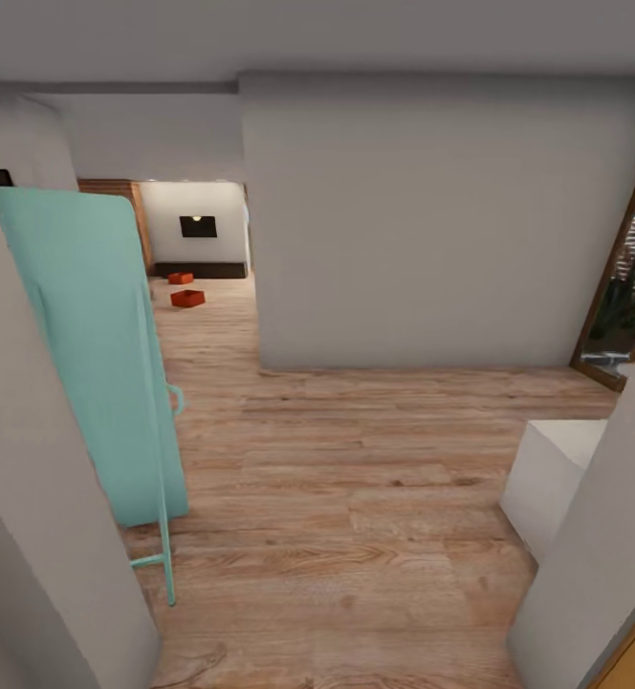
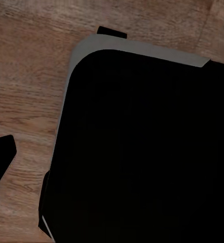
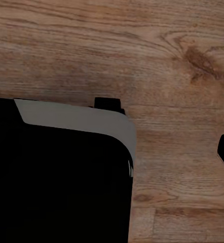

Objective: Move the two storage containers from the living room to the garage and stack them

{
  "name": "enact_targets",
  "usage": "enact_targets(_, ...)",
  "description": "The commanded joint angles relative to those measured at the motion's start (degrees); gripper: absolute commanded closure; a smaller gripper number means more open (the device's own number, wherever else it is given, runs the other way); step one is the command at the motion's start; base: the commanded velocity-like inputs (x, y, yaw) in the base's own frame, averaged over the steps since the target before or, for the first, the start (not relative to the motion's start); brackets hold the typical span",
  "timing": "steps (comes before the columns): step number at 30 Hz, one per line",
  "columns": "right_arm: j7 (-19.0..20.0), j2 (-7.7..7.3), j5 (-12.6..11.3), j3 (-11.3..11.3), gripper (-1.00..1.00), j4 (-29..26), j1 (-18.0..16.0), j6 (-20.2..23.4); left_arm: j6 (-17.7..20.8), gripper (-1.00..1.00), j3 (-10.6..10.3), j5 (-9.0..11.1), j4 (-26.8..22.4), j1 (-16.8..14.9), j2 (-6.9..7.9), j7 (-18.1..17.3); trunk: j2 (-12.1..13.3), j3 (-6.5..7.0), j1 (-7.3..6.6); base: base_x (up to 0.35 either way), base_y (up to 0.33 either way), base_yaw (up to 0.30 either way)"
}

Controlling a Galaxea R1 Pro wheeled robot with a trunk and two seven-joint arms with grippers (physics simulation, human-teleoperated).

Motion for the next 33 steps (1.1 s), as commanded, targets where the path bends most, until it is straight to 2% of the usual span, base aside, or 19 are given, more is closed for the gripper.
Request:
enact_targets(1, -0.15, 0.00, 0.28, 0.22, -1.00, 0.17, -0.07, -0.27, -0.03, -1.00, -0.07, 0.22, -0.03, -0.02, -0.01, 0.07, -0.03, -0.06, 0.03, 0.322, 0.000, 0.000)
enact_targets(33, -0.15, 0.00, 0.28, 0.22, -1.00, 0.17, -0.07, -0.29, -0.45, -1.00, -0.23, -0.07, -0.16, -0.02, -0.43, -0.01, -0.03, -0.06, 0.03, 0.322, 0.000, 0.000)
